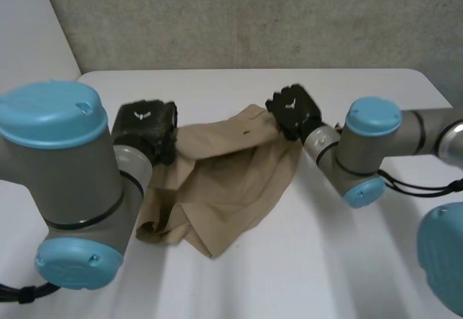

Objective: Fold the shorts.

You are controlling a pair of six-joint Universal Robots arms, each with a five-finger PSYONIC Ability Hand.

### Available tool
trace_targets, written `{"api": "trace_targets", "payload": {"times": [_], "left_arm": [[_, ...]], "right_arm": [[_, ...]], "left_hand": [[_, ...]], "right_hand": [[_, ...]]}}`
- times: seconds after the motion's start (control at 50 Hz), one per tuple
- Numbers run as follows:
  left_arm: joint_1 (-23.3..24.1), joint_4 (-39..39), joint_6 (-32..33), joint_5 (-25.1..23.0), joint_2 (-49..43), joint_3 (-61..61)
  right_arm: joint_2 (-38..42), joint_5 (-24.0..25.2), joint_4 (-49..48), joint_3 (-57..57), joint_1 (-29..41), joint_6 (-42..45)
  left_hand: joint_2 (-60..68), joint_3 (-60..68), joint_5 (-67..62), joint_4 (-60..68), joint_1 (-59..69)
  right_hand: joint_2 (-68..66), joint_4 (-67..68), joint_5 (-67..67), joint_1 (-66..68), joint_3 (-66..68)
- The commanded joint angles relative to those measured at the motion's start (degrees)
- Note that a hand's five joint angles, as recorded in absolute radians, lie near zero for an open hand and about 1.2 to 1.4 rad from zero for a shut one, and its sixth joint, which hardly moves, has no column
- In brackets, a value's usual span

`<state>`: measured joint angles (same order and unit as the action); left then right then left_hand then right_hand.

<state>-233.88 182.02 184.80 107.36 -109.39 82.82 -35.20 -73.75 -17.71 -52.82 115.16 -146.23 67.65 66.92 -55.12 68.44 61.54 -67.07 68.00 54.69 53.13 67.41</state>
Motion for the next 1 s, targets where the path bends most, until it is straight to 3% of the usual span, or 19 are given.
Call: {"api": "trace_targets", "payload": {"times": [0.02, 0.12, 0.22, 0.4, 0.58, 0.74, 0.88, 1.0], "left_arm": [[-0.35, -0.09, 0.12, -0.04, 3.12, -4.68], [-0.35, -0.09, 0.21, -0.22, 6.98, -7.84], [0.00, 0.00, 0.30, -0.74, 10.15, -9.78], [1.41, -0.79, -0.23, -6.37, 18.41, -10.31], [5.80, -7.28, -1.28, -6.46, 27.90, -8.02], [3.18, -9.31, -4.62, -6.81, 26.26, -4.95], [-4.65, -8.79, -4.62, -8.30, 10.38, -7.65], [-5.53, -8.52, -4.09, -10.67, -3.80, -17.15]], "right_arm": [[-15.15, -3.15, 0.57, -7.38, -0.64, -3.01], [-28.84, -4.12, 2.40, -15.19, -1.42, -4.51], [-37.65, -4.12, 7.86, -18.98, -2.39, -4.77], [-53.56, -4.30, 20.95, -20.66, -2.92, -6.26], [-67.01, -4.21, 33.25, -19.43, -5.47, -9.34], [-65.63, -3.51, 35.99, -21.09, -6.26, -9.43], [-48.69, -3.24, 35.47, -20.14, -7.05, -9.34], [-34.96, -4.03, 32.57, -13.55, -6.53, -9.95]], "left_hand": [[12.35, 13.08, -14.88, 11.56, 18.46], [12.35, 13.08, -14.88, 11.56, 18.46], [12.35, 13.08, -14.88, 11.56, 18.46], [12.35, 13.08, -14.88, 11.56, 18.46], [12.35, 13.08, -14.88, 11.56, 18.46], [12.35, 13.08, -14.88, 11.56, 18.46], [12.35, 13.08, -14.88, 11.56, 18.46], [12.35, 13.08, -14.88, 11.56, 18.46]], "right_hand": [[-12.93, 12.00, 15.31, 26.87, 12.59], [-12.93, 12.00, 15.31, 26.87, 12.59], [-12.93, 12.00, 15.31, 26.87, 12.59], [-12.93, 12.00, 15.31, 26.87, 12.59], [-12.93, 12.00, 15.31, 26.87, 12.59], [-12.93, 12.00, 15.31, 26.87, 12.59], [-12.93, 12.00, 15.31, 26.87, 12.59], [-12.93, 12.00, 15.31, 26.87, 12.59]]}}
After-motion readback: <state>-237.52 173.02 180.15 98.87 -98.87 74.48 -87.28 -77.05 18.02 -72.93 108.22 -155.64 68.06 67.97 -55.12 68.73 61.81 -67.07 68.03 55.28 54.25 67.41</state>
